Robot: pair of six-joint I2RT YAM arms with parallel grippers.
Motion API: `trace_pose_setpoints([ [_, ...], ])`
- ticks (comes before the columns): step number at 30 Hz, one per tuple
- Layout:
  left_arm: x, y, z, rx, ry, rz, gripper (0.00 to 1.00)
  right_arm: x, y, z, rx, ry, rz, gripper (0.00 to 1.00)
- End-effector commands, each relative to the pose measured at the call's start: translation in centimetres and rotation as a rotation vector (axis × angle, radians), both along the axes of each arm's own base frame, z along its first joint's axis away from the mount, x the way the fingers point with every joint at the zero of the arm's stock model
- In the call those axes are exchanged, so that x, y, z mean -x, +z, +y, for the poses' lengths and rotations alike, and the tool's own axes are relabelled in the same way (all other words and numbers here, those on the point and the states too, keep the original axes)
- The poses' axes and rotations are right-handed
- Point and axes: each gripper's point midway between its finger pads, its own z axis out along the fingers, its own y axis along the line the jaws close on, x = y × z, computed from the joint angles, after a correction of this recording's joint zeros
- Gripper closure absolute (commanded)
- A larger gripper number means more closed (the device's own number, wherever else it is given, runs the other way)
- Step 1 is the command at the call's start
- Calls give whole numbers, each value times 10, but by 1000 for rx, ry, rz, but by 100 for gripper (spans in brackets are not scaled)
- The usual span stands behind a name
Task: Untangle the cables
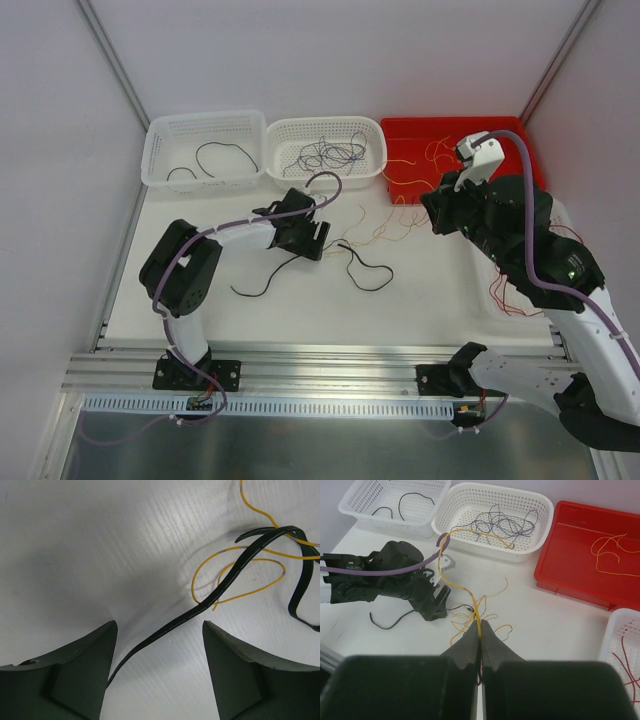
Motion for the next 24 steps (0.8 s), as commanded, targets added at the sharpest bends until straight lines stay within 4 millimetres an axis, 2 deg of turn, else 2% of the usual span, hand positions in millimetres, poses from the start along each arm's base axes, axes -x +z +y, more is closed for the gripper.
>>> trace_pose_setpoints([
  [1, -13, 0, -6, -27, -19, -48, 31, 2, 3, -13, 8, -40, -15, 99],
  [2, -13, -4, -3, -41, -13, -47, 35, 3, 3, -16, 9, -43, -20, 99],
  [3, -12, -8, -1, -54, -8, -44, 47, 2, 3, -19, 14, -54, -21, 99],
  [5, -13, -12, 4, -76, 3, -46, 62, 2, 4, -24, 20, -71, -28, 99],
  [6, -11, -14, 6, -82, 4, -40, 82, 3, 4, -27, 22, -79, -32, 99],
  [8, -13, -17, 12, -105, 32, -47, 99, 2, 4, -32, 32, -98, -34, 99],
  [11, -12, -19, 20, -107, 66, -29, 100, 2, 3, -44, 48, -132, -35, 99],
  [14, -16, -14, 43, -107, 167, -12, 100, 2, -3, -58, 88, -184, -26, 99],
  [15, -19, -14, 65, -118, 233, 13, 100, 2, -5, -64, 105, -204, -23, 99],
  [17, -21, 0, 87, -94, 334, 24, 100, 2, -13, -77, 143, -253, -9, 99],
  [18, -24, 4, 114, -102, 421, 46, 100, 1, -16, -84, 153, -281, -3, 99],
  [19, -26, 18, 124, -88, 457, 27, 100, 2, -18, -89, 164, -297, 2, 99],
  [21, -25, 32, 150, -103, 540, 28, 100, 1, -24, -98, 176, -331, 18, 99],
  [22, -30, 47, 171, -96, 600, -1, 100, 2, -26, -102, 182, -344, 24, 99],
  [24, -33, 64, 190, -97, 641, -28, 100, 3, -26, -111, 184, -375, 24, 99],
])
